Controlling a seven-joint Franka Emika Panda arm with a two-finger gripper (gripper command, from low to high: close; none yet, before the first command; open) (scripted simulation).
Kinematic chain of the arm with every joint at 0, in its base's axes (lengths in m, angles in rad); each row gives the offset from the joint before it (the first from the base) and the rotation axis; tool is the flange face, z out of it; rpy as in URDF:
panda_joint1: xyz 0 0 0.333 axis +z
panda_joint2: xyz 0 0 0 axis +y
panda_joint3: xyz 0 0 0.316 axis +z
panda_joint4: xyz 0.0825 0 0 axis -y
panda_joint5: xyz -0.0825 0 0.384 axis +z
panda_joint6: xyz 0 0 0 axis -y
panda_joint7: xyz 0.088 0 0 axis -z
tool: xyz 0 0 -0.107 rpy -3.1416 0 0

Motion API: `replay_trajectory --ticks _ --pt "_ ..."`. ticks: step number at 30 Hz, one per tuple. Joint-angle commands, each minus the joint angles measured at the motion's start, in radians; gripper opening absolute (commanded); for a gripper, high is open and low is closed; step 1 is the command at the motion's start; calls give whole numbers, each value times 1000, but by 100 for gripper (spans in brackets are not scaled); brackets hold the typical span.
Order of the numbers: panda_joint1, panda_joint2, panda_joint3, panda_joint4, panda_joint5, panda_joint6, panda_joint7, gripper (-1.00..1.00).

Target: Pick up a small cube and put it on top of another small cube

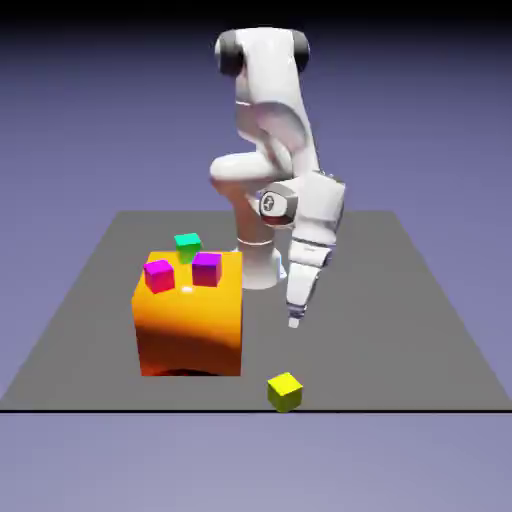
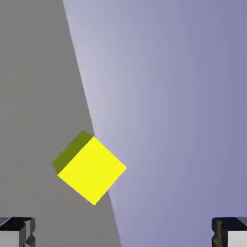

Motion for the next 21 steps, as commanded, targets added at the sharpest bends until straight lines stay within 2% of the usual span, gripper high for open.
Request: replay_trajectory --ticks 1,8,14,15,21 --pt "17 36 -9 19 -43 -18 -31 0" --pt "124 249 -62 130 -295 -120 -213 0" --pt "100 438 -107 225 -406 -16 -102 0" --pt "100 438 -107 225 -406 -16 -102 -100" --pt "123 257 -64 133 -299 -116 -209 -100"
